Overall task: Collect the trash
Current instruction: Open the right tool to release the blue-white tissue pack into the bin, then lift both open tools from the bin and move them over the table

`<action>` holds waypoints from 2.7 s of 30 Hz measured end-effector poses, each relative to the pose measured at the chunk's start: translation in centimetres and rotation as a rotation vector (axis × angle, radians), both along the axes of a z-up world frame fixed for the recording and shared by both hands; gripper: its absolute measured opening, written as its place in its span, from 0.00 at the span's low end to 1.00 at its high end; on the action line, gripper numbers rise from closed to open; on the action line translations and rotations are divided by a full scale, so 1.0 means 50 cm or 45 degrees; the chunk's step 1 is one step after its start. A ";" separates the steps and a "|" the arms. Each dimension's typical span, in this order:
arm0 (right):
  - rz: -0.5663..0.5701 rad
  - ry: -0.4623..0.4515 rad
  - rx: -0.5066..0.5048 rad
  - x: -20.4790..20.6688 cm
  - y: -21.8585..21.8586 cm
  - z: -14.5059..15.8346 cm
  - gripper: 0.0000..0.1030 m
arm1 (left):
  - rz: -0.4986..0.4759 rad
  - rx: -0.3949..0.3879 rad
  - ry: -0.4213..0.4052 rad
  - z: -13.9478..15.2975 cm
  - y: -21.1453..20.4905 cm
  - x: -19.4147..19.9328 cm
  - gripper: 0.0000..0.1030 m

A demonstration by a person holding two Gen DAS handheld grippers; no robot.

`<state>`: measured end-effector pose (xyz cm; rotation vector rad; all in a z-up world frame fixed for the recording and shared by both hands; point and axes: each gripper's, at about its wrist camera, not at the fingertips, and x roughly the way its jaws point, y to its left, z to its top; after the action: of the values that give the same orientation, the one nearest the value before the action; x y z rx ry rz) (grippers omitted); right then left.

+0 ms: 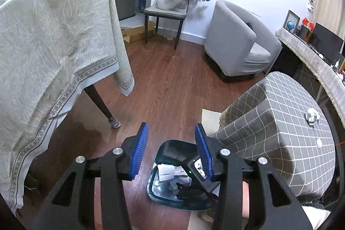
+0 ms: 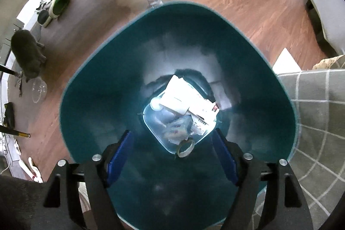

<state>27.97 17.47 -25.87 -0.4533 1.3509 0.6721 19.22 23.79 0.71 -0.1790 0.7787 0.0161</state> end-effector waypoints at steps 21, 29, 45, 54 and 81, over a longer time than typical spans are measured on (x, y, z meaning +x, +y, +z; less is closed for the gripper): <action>-0.016 -0.286 0.351 -0.065 -0.065 0.326 0.74 | 0.094 -0.001 -0.045 0.013 -0.001 0.031 0.49; 0.016 -0.480 0.503 -0.108 -0.126 0.433 0.74 | 0.038 0.075 -0.092 0.017 -0.061 0.025 0.58; -0.151 -0.743 0.516 -0.139 -0.332 0.521 0.74 | -0.138 0.052 -0.242 0.038 -0.216 0.018 0.86; -0.256 -0.755 0.459 -0.113 -0.438 0.521 0.74 | -0.237 0.070 -0.240 0.026 -0.312 0.045 0.88; -0.457 -0.647 0.378 -0.111 -0.705 0.466 0.65 | -0.427 0.103 -0.227 -0.001 -0.552 0.089 0.88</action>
<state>22.43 -17.78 -2.59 -0.1194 0.8037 0.4107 23.68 -3.79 0.65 0.0286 0.6211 -0.2824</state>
